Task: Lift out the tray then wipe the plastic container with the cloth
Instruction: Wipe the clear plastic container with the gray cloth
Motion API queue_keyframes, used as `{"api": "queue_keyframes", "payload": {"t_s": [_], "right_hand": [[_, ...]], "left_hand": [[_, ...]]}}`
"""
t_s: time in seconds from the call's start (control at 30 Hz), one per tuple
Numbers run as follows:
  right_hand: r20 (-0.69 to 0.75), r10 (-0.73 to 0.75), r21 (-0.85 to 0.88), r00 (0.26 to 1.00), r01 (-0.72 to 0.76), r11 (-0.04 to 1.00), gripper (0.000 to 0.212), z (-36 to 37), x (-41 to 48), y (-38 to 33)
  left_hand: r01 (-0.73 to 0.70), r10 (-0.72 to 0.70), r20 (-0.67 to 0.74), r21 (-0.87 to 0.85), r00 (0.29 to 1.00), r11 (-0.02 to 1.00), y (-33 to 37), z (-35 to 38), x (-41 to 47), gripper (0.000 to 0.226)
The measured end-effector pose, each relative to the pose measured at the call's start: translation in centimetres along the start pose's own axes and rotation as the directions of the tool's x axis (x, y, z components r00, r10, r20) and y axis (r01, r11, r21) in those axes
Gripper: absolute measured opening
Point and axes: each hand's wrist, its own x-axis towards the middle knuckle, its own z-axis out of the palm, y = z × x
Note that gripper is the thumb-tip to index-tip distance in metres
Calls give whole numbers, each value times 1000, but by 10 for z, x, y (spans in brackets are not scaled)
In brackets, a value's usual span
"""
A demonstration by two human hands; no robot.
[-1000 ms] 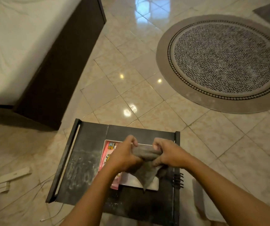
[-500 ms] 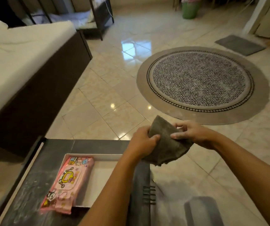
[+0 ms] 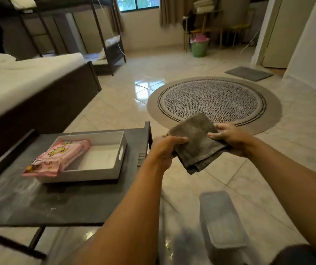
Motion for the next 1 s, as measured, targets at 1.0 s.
{"api": "queue_keyframes", "payload": {"t_s": [1.0], "right_hand": [[-237,327,-405,915,-400,822,54,-23,-81,209]], "left_hand": [[-312,-422,383,922,822,229,-167,60,29,23]]}}
